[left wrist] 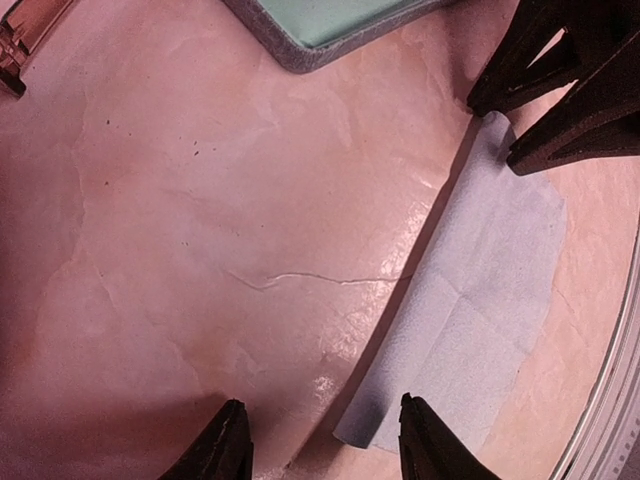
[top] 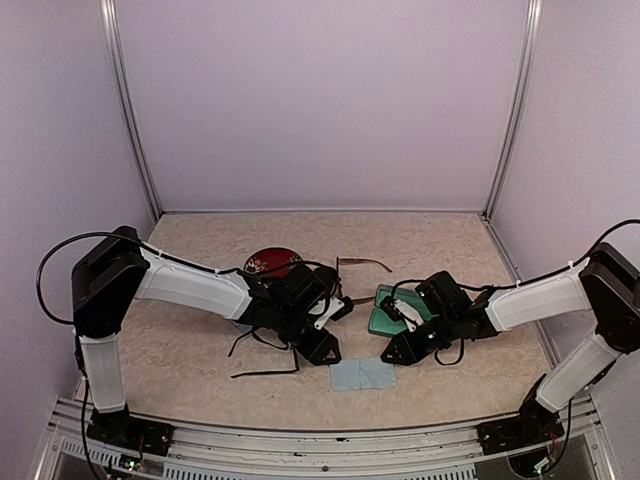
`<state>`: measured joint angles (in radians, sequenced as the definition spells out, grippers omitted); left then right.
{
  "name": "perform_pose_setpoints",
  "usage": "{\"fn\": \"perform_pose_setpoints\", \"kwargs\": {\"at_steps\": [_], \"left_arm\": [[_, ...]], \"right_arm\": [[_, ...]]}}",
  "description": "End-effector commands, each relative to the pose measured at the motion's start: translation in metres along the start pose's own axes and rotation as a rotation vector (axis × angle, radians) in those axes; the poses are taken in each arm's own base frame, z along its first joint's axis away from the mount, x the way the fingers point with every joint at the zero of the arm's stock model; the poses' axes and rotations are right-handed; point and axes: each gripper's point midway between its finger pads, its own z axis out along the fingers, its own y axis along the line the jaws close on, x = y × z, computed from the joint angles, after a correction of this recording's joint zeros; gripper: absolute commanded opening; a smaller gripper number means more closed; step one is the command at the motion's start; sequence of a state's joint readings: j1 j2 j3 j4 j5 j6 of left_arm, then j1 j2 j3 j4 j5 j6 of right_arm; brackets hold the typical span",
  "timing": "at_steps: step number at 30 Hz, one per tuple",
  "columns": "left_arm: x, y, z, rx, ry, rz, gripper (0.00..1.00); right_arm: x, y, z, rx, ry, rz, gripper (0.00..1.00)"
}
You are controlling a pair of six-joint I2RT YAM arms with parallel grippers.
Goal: Organize the sunglasses
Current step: Pick up the folded cleaning cloth from the center of the board.
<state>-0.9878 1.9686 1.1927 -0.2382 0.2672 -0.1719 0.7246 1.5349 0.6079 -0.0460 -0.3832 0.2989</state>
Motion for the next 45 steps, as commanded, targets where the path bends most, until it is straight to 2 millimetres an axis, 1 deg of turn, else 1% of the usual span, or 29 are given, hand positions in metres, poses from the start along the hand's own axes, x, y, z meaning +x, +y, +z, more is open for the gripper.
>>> {"fn": "perform_pose_setpoints", "kwargs": {"at_steps": [1,7,14,21,28,34,42,45], "left_arm": [[0.022,-0.003,0.006,0.020,0.083,-0.016,0.48],[0.027,-0.008,0.013,0.034,0.115,0.002,0.37],[0.030,-0.011,0.016,0.044,0.125,0.004,0.31],[0.029,-0.013,0.014,0.041,0.128,0.010,0.25],[0.028,-0.015,0.011,0.030,0.134,0.021,0.24],[0.030,-0.013,0.011,0.019,0.143,0.021,0.22],[0.027,-0.015,0.015,0.033,0.134,0.020,0.16],[0.024,-0.016,0.015,0.036,0.127,0.018,0.13]], "right_arm": [[0.015,-0.004,0.002,0.023,0.051,0.001,0.29],[0.014,-0.005,0.003,0.018,0.046,0.000,0.28],[0.016,-0.005,0.004,0.010,0.049,0.003,0.25],[0.014,-0.003,0.003,0.004,0.045,0.004,0.22],[0.013,-0.002,0.003,0.003,0.042,0.005,0.21],[0.012,-0.002,0.004,0.000,0.040,0.003,0.20],[0.012,0.001,0.006,-0.025,0.038,0.012,0.17],[0.011,0.002,0.006,-0.030,0.033,0.013,0.14]]}}
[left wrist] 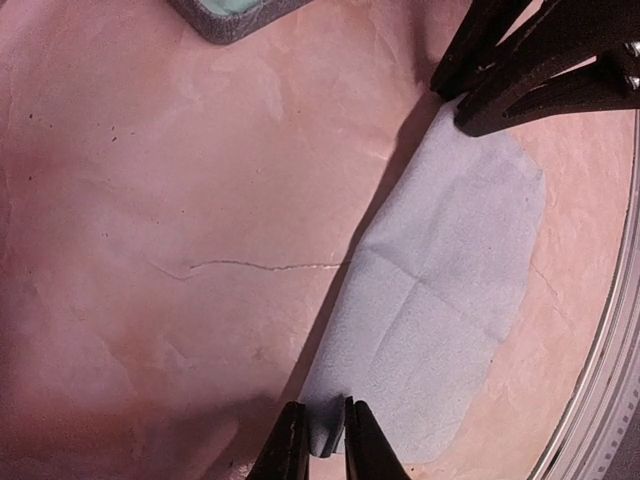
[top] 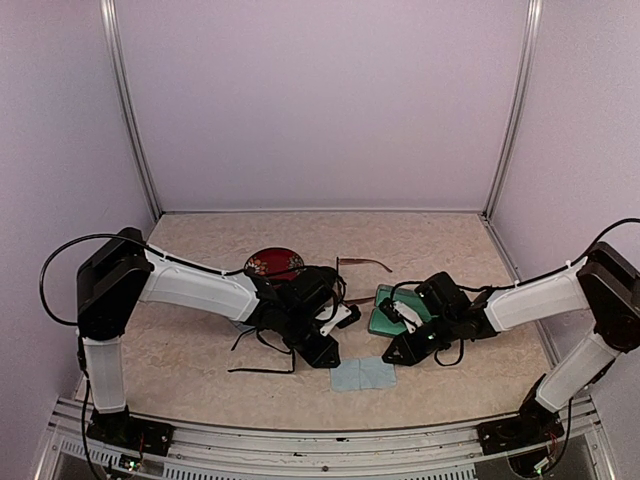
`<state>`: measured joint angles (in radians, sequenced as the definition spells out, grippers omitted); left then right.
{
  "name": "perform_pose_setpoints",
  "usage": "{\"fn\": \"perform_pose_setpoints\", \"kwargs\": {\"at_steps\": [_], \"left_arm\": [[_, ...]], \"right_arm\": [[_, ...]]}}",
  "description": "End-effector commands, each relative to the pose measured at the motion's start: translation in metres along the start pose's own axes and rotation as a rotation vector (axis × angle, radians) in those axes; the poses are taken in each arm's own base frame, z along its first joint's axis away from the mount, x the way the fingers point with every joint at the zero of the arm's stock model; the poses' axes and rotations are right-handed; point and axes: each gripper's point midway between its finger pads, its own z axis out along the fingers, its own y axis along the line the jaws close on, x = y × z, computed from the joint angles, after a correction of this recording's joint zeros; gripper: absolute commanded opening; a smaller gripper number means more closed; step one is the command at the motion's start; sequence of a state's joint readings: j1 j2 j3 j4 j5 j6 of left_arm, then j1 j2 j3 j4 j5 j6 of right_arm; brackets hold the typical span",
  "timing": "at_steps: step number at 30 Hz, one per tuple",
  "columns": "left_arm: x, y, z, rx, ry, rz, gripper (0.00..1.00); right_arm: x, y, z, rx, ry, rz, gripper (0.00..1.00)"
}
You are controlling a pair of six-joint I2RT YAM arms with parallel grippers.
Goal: Organize the sunglasses
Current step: Pick up the folded cleaning cloth from the center of the board.
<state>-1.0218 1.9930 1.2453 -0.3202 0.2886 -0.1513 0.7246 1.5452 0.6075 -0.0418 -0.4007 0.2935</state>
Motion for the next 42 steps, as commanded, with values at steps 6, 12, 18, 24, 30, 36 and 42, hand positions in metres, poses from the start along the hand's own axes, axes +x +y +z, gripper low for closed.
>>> {"fn": "perform_pose_setpoints", "kwargs": {"at_steps": [6,12,18,24,30,36,42], "left_arm": [[0.011,0.000,0.008,0.015,0.044,-0.015,0.07],[-0.011,0.003,-0.004,0.027,-0.040,-0.024,0.00],[-0.038,0.010,-0.003,0.009,-0.092,0.007,0.00],[-0.074,0.009,0.000,0.009,-0.147,0.039,0.00],[-0.108,0.010,-0.002,-0.003,-0.205,0.063,0.00],[-0.136,0.014,0.002,-0.036,-0.244,0.082,0.00],[-0.150,0.015,0.006,-0.049,-0.269,0.092,0.00]], "right_arm": [[0.006,0.000,0.000,-0.001,0.006,0.011,0.05],[-0.003,-0.004,-0.013,0.042,-0.055,0.013,0.00],[-0.011,-0.019,-0.032,0.122,-0.116,0.045,0.00],[-0.016,-0.036,-0.054,0.205,-0.171,0.093,0.00],[-0.014,-0.055,-0.067,0.284,-0.185,0.155,0.00],[-0.011,-0.074,-0.079,0.368,-0.192,0.206,0.00],[-0.014,-0.085,-0.088,0.423,-0.211,0.219,0.00]]}}
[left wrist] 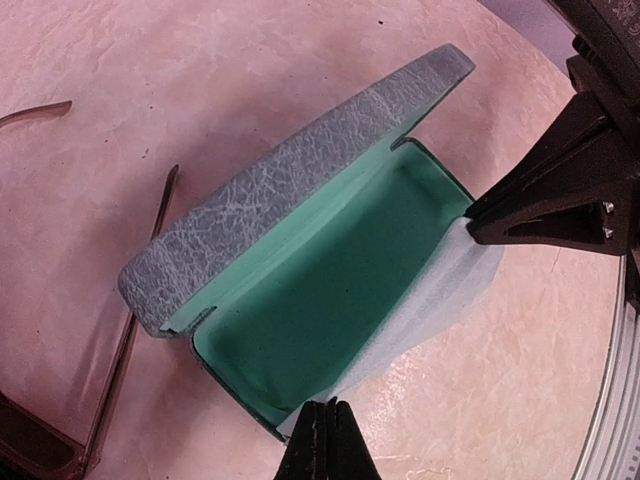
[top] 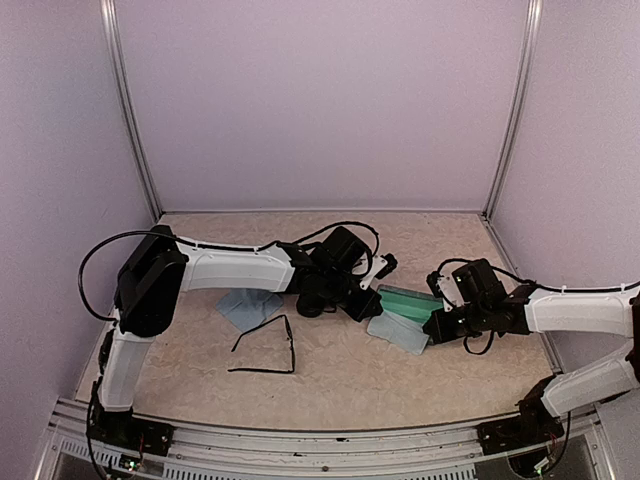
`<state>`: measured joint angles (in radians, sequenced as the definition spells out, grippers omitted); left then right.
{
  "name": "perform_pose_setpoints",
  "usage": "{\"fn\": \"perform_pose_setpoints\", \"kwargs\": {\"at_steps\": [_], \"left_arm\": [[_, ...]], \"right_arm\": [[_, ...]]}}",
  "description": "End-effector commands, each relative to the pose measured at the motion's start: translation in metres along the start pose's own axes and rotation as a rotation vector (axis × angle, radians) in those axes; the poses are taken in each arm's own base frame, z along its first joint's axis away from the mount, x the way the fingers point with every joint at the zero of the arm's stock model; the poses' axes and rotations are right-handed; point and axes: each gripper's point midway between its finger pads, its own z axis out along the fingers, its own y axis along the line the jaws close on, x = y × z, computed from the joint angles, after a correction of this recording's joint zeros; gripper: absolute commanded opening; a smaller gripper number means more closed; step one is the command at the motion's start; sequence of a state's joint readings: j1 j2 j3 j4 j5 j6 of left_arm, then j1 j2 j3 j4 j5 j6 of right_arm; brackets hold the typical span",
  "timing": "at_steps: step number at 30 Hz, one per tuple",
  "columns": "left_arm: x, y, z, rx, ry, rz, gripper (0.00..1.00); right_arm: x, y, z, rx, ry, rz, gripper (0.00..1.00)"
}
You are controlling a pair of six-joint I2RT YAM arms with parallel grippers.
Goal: Organize the sunglasses
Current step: Pick up the folded cleaning cloth from the center of the board, then place the folded cleaning cloth in the sunglasses case.
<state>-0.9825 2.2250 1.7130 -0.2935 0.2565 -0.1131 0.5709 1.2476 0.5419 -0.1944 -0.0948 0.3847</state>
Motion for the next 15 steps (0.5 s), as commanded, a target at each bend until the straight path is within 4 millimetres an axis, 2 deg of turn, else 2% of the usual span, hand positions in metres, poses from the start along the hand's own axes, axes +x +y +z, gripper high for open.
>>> {"fn": "perform_pose_setpoints", "kwargs": {"at_steps": [1,6,15], "left_arm": [[-0.006,0.007,0.008,-0.026,-0.005,0.018,0.00],[-0.011,0.012,0.014,-0.042,-0.016,0.009,0.00],[-0.010,0.024,0.019,-0.077,-0.026,-0.018,0.00]], "right_arm": [[-0.003,-0.017,-0.005,0.077,-0.009,0.020,0.00],[-0.008,-0.025,-0.006,0.104,-0.024,0.013,0.00],[-0.019,-0.026,-0.002,0.102,-0.033,-0.015,0.00]]}}
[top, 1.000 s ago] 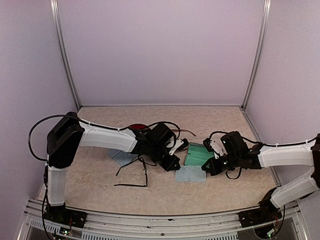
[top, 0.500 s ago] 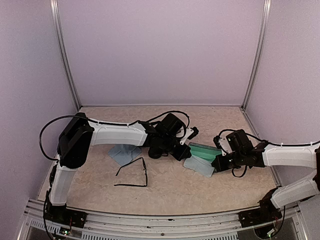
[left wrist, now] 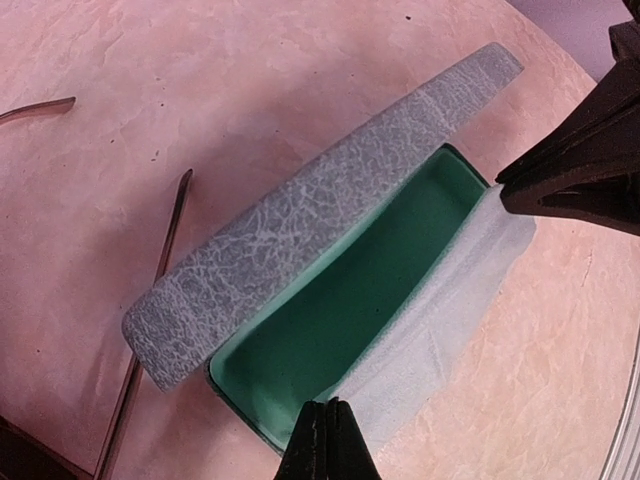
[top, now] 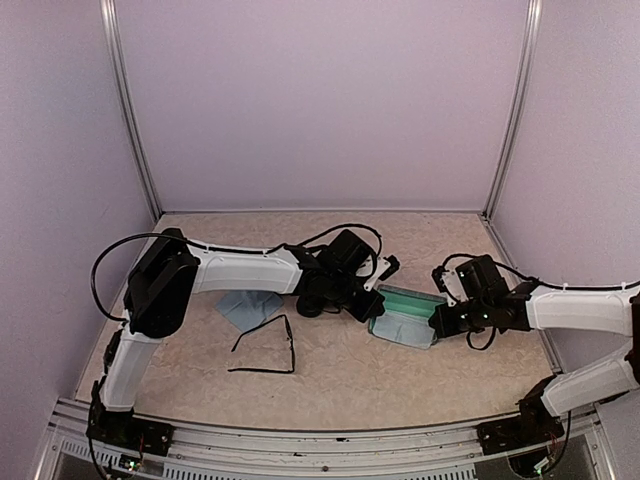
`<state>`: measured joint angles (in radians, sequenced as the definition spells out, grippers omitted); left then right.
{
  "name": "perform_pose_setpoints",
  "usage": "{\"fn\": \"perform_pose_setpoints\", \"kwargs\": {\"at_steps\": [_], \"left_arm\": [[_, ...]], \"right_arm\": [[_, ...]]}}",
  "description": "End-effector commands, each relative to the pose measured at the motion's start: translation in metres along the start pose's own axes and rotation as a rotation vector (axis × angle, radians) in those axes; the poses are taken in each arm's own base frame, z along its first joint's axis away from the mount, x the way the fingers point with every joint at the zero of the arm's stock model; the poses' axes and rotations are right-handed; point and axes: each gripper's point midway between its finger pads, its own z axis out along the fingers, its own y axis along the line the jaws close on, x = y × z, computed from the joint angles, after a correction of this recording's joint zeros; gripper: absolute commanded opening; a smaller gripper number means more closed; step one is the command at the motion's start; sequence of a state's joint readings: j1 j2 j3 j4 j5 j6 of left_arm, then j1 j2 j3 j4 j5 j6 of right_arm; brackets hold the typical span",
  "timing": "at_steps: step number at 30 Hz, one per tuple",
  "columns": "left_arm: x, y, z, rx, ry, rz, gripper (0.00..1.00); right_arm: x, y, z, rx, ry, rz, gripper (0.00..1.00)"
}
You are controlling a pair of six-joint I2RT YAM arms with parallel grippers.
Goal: Organize the sunglasses
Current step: Place the folded cleaning cloth in the sunglasses case.
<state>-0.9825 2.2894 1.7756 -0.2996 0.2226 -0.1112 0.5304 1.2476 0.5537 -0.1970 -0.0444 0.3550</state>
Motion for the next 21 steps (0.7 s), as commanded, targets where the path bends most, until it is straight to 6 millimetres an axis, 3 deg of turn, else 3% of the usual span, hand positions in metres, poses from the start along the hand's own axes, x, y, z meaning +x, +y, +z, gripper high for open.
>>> {"fn": "perform_pose_setpoints", "kwargs": {"at_steps": [1,13,21], "left_arm": [[-0.010,0.014,0.003,-0.044,-0.031,-0.019,0.00],[-0.018,0.028,0.000,-0.074,-0.066,-0.053,0.00],[-0.012,0.030,0.006,-0.071,-0.056,-0.058,0.00]], "right_arm": [[-0.008,-0.007,0.002,0.031,0.001,-0.019,0.00],[-0.015,-0.011,0.007,0.045,-0.011,-0.023,0.00],[-0.016,-0.015,0.008,0.067,-0.015,-0.025,0.00]]}}
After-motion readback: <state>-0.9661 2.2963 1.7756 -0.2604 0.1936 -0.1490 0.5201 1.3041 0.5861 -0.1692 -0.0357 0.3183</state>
